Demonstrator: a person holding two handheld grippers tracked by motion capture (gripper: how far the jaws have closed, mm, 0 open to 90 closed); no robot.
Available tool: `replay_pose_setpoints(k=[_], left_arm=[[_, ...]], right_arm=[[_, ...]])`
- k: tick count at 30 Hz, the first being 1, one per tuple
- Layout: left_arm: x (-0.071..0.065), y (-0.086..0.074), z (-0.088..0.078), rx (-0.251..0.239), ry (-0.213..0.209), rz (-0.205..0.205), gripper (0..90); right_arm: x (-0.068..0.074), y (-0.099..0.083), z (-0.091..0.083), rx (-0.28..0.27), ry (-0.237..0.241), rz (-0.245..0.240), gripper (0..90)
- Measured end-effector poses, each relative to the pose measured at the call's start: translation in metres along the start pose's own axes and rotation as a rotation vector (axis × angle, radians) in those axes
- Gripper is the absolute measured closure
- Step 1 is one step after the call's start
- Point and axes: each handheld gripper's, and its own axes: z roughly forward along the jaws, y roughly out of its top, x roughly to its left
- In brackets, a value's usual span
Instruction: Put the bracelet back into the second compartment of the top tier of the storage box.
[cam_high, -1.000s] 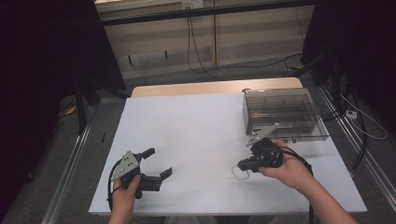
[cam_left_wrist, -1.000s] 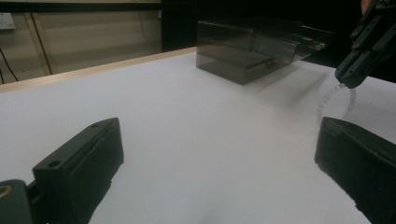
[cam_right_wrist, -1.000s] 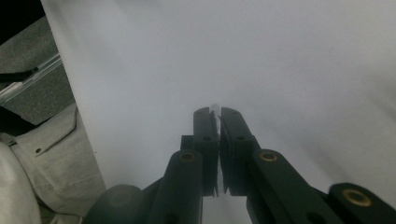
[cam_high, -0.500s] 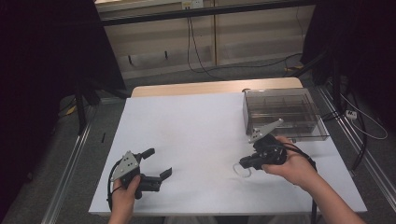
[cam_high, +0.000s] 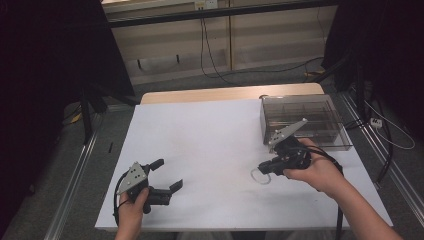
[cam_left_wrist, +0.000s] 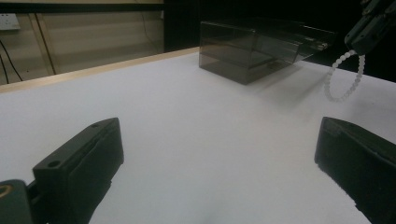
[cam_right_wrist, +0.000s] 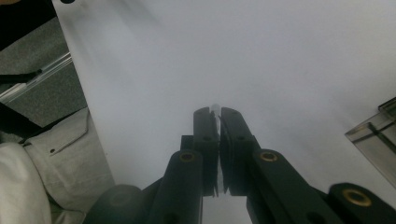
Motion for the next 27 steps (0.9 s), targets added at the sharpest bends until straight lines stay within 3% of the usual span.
replay_pose_setpoints(k=[27], left_arm=[[-0.001, -0.001, 0.001, 0.012, -0.005, 0.012, 1.6]], right_arm=[[-0.018, 0.018, -0.04, 0.013, -0.041, 0.018, 86.3]])
